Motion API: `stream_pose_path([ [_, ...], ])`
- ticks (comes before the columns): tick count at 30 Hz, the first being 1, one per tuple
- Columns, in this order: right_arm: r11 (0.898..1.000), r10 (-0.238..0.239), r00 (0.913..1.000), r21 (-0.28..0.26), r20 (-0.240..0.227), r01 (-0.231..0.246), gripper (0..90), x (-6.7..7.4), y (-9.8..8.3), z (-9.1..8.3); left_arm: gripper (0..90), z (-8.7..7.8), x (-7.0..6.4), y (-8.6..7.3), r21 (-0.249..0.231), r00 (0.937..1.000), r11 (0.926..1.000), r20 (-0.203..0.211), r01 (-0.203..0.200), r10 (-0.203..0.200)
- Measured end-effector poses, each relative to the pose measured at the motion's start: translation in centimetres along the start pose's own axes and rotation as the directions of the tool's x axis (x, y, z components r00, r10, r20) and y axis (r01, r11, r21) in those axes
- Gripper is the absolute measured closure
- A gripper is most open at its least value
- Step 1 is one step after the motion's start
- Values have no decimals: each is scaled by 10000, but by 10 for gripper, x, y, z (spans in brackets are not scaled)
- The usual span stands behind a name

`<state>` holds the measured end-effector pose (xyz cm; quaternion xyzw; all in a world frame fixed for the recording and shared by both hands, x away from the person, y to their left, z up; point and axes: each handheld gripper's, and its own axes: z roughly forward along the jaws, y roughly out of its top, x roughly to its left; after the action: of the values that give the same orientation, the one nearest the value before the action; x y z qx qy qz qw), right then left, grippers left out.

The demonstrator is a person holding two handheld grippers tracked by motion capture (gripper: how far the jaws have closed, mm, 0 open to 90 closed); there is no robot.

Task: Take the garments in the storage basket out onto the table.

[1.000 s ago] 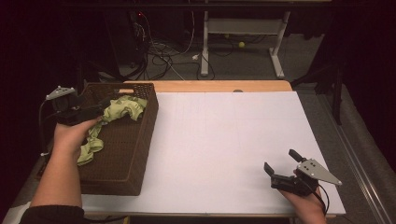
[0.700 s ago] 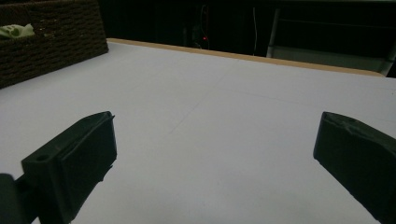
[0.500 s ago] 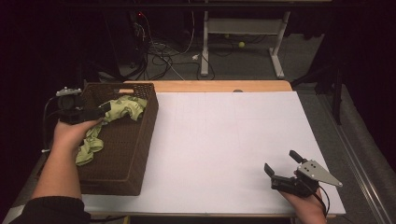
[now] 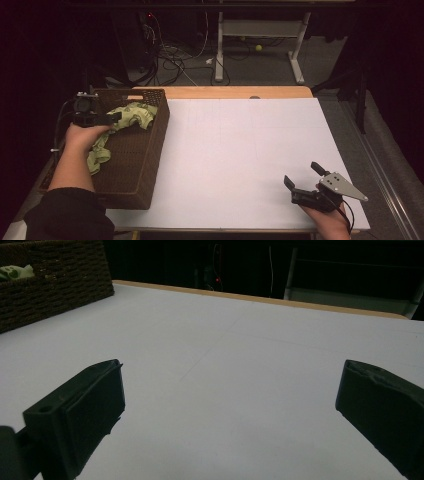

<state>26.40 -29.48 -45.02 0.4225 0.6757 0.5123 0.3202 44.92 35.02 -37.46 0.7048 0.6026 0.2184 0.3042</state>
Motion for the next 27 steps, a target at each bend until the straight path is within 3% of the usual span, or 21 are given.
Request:
stream_pose_path([
  [2, 10000, 0, 10000, -36, -25, 0, 0, 0, 0, 0, 0, 5, 1, 0, 105, 10000, 9999, -77, -39, 39],
  [5, 10000, 16, 10000, -4, -44, -16, 0, 1, 0, 1, 0, 18, 4, 3, 678, 9987, 9973, -385, -298, 324],
  [7, 10000, -16, 10000, 22, -75, 17, 0, 2, 0, 1, 0, 26, 6, 3, 1094, 9948, 9917, -688, -669, 747],
  [8, 10000, -23, 10000, 27, -83, 23, 0, 2, 0, 1, 0, 26, 6, 3, 1094, 9948, 9917, -688, -669, 747],
  [9, 10000, -21, 10000, 30, -94, 22, 0, 2, 0, 2, 0, 35, 9, 2, 1520, 9943, 9862, -733, -660, 778],
  [10, 10000, 14, 9999, 39, -113, -14, 0, 3, 0, 2, 0, 37, 10, 2, 1642, 9948, 9843, -677, -643, 763],
  [13, 10000, 25, 9999, 49, -133, -24, 0, 4, 0, 2, 0, 44, 10, 0, 1789, 9938, 9813, -712, -716, 855],
  [17, 10000, -16, 9998, 81, -189, 18, 0, 5, -1, 3, 7, 55, 13, 0, 2245, 9962, 9736, -661, -407, 569],
  [19, 10000, -28, 9998, 88, -203, 30, 0, 5, -1, 3, 79, 57, 13, -1, 2283, 9957, 9728, -732, -390, 571],
  [21, 9999, -36, 9996, 103, -264, 39, 0, 6, -1, 4, 82, 63, 14, -4, 2666, 9967, 9638, -751, -95, 306],
  [24, 10000, -15, 9997, 92, -261, 17, 0, 7, -1, 3, 120, 64, 13, -6, 2807, 9954, 9596, -841, -197, 451],
  [26, 9999, -5, 9996, 100, -275, 8, 0, 7, -1, 3, 128, 66, 13, -7, 3035, 9944, 9527, -953, -139, 449],
  [27, 9999, -4, 9996, 124, -272, 7, 0, 7, -1, 3, 218, 67, 12, -9, 3200, 9939, 9474, -1019, -74, 422],
])
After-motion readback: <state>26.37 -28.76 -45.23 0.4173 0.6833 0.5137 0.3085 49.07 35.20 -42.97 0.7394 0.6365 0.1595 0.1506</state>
